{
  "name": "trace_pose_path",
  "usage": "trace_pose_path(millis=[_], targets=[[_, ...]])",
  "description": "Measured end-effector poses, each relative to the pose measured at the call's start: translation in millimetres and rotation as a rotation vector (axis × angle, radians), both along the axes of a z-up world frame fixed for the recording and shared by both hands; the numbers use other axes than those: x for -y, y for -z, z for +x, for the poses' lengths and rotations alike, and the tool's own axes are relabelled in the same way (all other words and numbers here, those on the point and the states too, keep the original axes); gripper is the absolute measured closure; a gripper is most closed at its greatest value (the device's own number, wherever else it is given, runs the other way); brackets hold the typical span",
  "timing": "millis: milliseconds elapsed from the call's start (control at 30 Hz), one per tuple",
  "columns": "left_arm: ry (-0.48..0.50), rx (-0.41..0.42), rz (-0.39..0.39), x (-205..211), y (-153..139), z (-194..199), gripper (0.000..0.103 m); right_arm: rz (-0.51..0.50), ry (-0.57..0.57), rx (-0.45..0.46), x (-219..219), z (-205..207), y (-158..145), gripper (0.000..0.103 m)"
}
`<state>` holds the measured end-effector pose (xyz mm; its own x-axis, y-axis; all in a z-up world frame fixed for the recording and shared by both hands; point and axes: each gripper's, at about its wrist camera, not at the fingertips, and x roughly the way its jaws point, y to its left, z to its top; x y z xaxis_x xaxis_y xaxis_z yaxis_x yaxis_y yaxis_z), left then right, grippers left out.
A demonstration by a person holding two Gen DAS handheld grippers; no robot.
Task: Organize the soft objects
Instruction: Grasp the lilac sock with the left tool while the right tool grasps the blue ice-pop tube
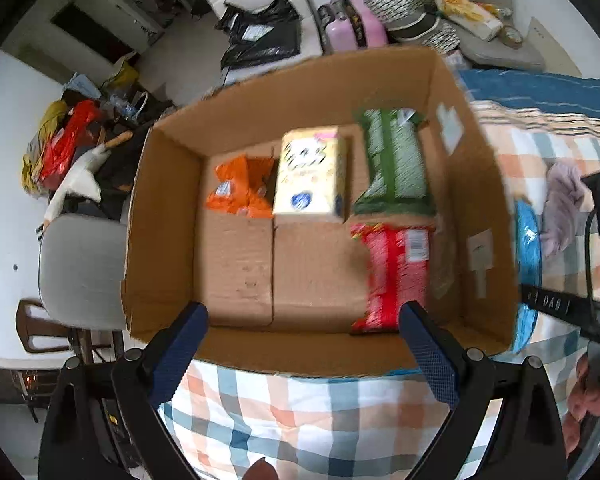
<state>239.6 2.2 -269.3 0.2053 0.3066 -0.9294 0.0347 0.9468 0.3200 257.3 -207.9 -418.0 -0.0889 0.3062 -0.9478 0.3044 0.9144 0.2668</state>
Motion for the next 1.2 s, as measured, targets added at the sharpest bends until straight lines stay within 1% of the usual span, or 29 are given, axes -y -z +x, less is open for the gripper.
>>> trace_pose_path(millis=[100, 167, 233, 300, 367, 433, 500, 567, 600, 667, 733, 767, 833, 867, 933, 967, 1000, 1033, 1100, 1133, 1167, 1200], targets=[[0.049, 0.017, -0.024, 26.7, -10.9, 8.6, 0.005, -0.017, 0.011, 0.02, 21.5, -10.5, -12.9, 0.081], [0.096, 0.024, -0.053, 51.8, -16.8, 16.5, 0.005, -0.032, 0.022, 0.035, 40.8, -18.5, -24.3, 0.081], [0.146, 0.019, -0.079, 77.2, -18.1, 26.1, 0.005, -0.041, 0.039, 0.049, 58.5, -25.5, -34.4, 0.081], [0.205, -0.004, -0.108, 106.8, -12.9, 39.2, 0.005, -0.072, 0.054, 0.062, 82.5, -33.0, -45.4, 0.081], [0.248, -0.052, -0.143, 133.1, -1.4, 52.6, 0.005, -0.103, 0.067, 0.061, 104.7, -37.3, -50.4, 0.081], [0.289, -0.121, -0.165, 161.3, 19.9, 67.3, 0.005, -0.129, 0.099, 0.053, 134.2, -37.6, -52.1, 0.081], [0.322, -0.178, -0.174, 185.0, 42.8, 76.5, 0.005, -0.144, 0.131, 0.038, 159.1, -40.2, -49.2, 0.081], [0.342, -0.224, -0.173, 204.2, 63.1, 82.1, 0.005, -0.134, 0.164, 0.025, 179.4, -44.4, -44.1, 0.081], [0.348, -0.247, -0.186, 210.1, 70.6, 83.4, 0.005, -0.131, 0.173, 0.021, 185.8, -46.2, -42.1, 0.081], [0.328, -0.304, -0.23, 223.0, 87.0, 86.8, 0.005, -0.137, 0.185, 0.005, 198.6, -48.1, -34.8, 0.081], [0.318, -0.351, -0.304, 236.3, 99.0, 88.5, 0.005, -0.139, 0.183, -0.008, 205.9, -44.4, -23.9, 0.081], [0.32, -0.377, -0.327, 243.4, 104.8, 88.4, 0.005, -0.137, 0.181, -0.017, 210.1, -43.4, -18.0, 0.081], [0.34, -0.461, -0.38, 261.0, 121.5, 86.6, 0.005, -0.112, 0.186, -0.036, 218.2, -41.3, -10.5, 0.081], [0.345, -0.492, -0.381, 267.9, 130.8, 85.3, 0.005, -0.091, 0.189, -0.047, 222.0, -39.7, -6.0, 0.081], [0.358, -0.511, -0.357, 276.3, 144.1, 84.6, 0.005, -0.056, 0.188, -0.058, 226.8, -36.6, -2.0, 0.079], [0.36, -0.513, -0.347, 278.3, 149.5, 84.8, 0.008, -0.049, 0.181, -0.063, 230.1, -35.1, -0.4, 0.078], [0.357, -0.502, -0.327, 278.7, 154.3, 85.3, 0.015, -0.049, 0.175, -0.067, 232.7, -33.6, 0.7, 0.075], [0.359, -0.491, -0.304, 277.9, 156.3, 85.4, 0.03, -0.051, 0.171, -0.068, 235.2, -31.7, 1.6, 0.074], [0.365, -0.462, -0.292, 273.2, 153.4, 85.6, 0.042, -0.061, 0.157, -0.075, 239.2, -28.7, 3.4, 0.066], [0.367, -0.45, -0.288, 268.7, 149.7, 84.8, 0.052, -0.064, 0.147, -0.076, 241.7, -25.8, 3.0, 0.064], [0.367, -0.452, -0.29, 265.1, 148.2, 83.9, 0.054, -0.076, 0.123, -0.08, 240.2, -22.3, 5.7, 0.061], [0.361, -0.461, -0.299, 261.2, 148.2, 83.1, 0.054, -0.083, 0.107, -0.089, 245.0, -20.9, 9.2, 0.06]])
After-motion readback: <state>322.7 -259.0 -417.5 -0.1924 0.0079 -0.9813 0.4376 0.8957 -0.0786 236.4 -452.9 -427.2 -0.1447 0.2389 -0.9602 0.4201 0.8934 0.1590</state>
